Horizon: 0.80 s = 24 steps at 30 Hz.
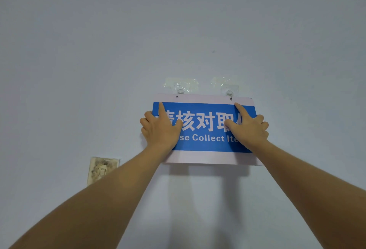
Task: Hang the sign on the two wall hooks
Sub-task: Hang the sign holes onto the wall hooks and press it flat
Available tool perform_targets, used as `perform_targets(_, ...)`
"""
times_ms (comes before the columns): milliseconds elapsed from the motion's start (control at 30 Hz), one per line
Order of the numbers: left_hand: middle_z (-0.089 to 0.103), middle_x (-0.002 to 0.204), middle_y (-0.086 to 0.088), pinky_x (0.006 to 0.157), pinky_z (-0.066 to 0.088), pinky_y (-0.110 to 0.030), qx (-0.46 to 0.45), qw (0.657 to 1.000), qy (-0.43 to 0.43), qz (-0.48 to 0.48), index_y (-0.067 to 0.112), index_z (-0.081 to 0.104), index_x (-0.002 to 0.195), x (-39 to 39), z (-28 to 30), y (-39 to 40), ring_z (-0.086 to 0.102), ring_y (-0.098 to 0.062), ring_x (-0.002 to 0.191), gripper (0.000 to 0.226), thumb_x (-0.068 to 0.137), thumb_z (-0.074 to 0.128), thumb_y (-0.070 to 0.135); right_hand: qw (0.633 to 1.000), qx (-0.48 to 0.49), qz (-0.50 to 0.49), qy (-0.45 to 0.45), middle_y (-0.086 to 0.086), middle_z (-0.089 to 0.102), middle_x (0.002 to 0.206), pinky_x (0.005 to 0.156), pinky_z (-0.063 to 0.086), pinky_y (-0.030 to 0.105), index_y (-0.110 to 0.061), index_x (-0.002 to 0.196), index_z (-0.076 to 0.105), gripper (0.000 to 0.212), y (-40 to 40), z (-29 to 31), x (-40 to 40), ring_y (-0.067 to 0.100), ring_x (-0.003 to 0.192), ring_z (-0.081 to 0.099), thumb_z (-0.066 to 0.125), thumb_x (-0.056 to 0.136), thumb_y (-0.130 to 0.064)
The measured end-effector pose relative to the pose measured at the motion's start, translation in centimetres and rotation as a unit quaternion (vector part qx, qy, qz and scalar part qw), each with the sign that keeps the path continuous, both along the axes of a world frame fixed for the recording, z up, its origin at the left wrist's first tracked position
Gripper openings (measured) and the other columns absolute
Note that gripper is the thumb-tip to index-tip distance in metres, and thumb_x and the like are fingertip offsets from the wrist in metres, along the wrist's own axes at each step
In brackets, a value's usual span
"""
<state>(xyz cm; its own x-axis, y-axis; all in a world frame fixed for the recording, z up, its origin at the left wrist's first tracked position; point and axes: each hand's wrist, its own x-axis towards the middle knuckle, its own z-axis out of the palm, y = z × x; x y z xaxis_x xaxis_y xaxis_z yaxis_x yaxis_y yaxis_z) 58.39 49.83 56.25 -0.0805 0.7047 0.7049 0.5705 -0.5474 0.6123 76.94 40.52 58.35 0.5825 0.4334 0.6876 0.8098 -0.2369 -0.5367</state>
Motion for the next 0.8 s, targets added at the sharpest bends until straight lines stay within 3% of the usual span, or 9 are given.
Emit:
perform_targets(400,0.028,0.146,-0.016,0.105,0.031,-0.04,-0.028,0.999,0.023,-0.01,0.02,0.014,0.152,0.9,0.1,0.2,0.028,-0.033,0.131,0.08,0.089,0.051,0.051,1.0,-0.003,0.001,0.014,0.019,0.037,0.134,0.102,0.036,0.048,-0.043,0.149,0.025,0.064,-0.1,0.2,0.8,0.037,0.126,0.037,0.05,0.091,-0.052)
perform_targets(567,0.028,0.145,-0.017,0.103,0.034,-0.041,-0.018,1.0,0.014,-0.016,0.022,0.014,0.152,1.2,-0.6,1.0,0.03,-0.034,0.129,0.081,0.088,0.055,0.047,1.0,-0.012,0.013,0.013,0.019,0.034,0.135,0.099,0.039,0.047,-0.044,0.15,0.018,0.074,0.5,-0.8,1.0,0.037,0.124,0.036,0.057,0.088,-0.048)
perform_targets(800,0.022,0.148,-0.016,0.105,0.034,-0.042,-0.015,0.999,0.019,-0.026,0.023,0.009,0.153,1.0,-1.1,1.6,0.026,-0.033,0.132,0.085,0.087,0.058,0.045,1.0,0.001,0.017,0.008,0.017,0.023,0.147,0.099,0.039,0.049,-0.04,0.151,0.018,0.077,1.1,-1.3,0.4,0.036,0.13,0.031,0.061,0.087,-0.042)
